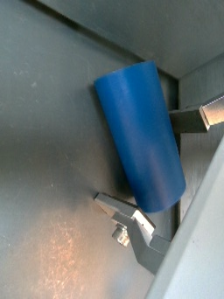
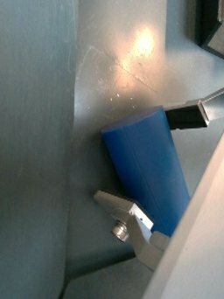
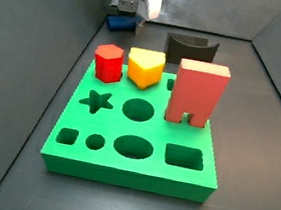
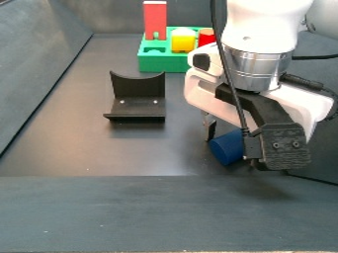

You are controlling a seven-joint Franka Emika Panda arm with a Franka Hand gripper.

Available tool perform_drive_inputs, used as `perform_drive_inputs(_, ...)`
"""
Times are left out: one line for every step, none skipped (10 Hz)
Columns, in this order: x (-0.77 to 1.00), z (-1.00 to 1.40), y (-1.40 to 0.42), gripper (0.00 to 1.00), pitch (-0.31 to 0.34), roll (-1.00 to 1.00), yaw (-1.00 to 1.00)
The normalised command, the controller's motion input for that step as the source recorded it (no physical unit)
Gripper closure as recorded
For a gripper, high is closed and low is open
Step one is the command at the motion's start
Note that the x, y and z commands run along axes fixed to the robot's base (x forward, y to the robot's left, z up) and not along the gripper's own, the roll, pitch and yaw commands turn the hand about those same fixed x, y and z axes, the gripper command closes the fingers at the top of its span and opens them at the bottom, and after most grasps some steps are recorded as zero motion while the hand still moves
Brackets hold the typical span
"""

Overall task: Pick up the oval object. Move up. Place the oval object on the fixture. Regrasp the oval object. Move to above the board. Insert the oval object.
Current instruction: Pick up the oval object.

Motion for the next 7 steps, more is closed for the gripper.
perform_drive_inputs(-0.01, -0.37, 0.25, 0.00, -0.230, -0.13, -0.23)
perform_drive_inputs(-0.04, 0.00, 0.07, 0.00, -0.049, -0.07, 0.00)
perform_drive_inputs(0.00, 0.00, 0.00, 0.00, 0.000, 0.00, 0.00)
perform_drive_inputs(0.00, 0.00, 0.00, 1.00, 0.000, 0.00, 0.00)
perform_drive_inputs(0.00, 0.00, 0.00, 1.00, 0.000, 0.00, 0.00)
perform_drive_inputs(0.00, 0.00, 0.00, 1.00, 0.000, 0.00, 0.00)
perform_drive_inputs(0.00, 0.00, 0.00, 1.00, 0.000, 0.00, 0.00)
